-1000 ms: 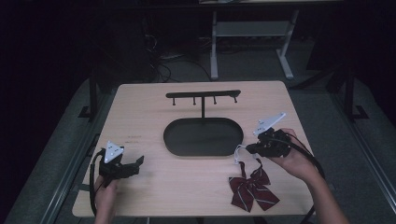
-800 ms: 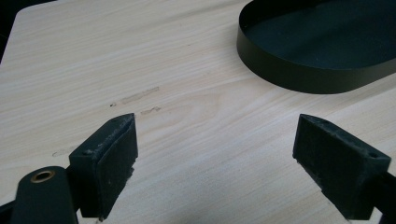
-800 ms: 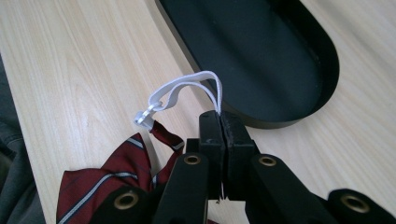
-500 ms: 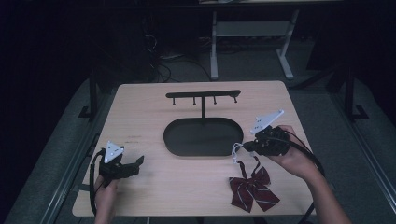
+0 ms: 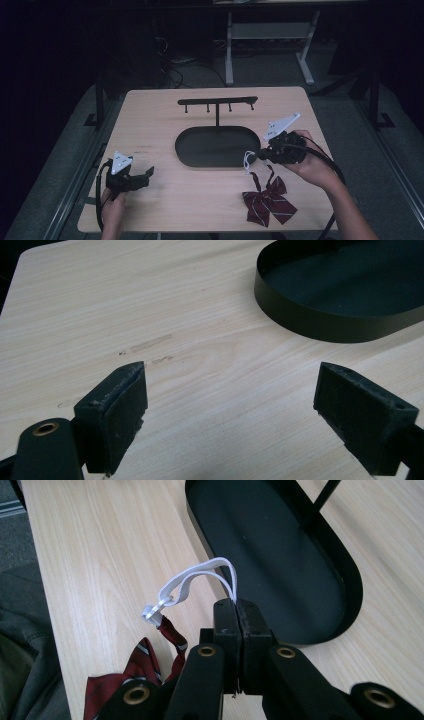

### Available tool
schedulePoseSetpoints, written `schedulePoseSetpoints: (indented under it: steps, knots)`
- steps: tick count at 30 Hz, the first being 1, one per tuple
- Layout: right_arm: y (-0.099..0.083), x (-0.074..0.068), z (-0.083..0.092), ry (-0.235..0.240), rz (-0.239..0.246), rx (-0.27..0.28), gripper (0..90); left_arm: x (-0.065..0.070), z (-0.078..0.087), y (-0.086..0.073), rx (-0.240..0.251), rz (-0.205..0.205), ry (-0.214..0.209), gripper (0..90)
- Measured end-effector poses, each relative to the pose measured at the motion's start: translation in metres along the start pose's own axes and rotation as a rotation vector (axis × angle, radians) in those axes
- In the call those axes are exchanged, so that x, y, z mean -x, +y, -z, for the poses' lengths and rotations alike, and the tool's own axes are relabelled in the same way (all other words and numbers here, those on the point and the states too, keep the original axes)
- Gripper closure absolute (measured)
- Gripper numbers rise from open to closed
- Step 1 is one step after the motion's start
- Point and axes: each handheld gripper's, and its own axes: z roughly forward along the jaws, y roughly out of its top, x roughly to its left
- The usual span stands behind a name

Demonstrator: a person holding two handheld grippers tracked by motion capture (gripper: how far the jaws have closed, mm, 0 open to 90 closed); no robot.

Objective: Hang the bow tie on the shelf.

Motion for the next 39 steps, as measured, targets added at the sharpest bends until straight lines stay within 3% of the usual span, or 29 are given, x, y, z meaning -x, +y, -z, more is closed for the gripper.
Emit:
schedulePoseSetpoints:
  steps: [17,39]
  knots:
    - [0.024,0.005,0.003,0.000,0.031,0.000,88.2,0.001,-0.001,0.001,-0.005,-0.008,-0.004,13.5]
    - [0.067,0.017,-0.012,0.016,0.055,-0.008,88.2,-0.001,-0.001,0.000,-0.002,-0.012,-0.004,13.5]
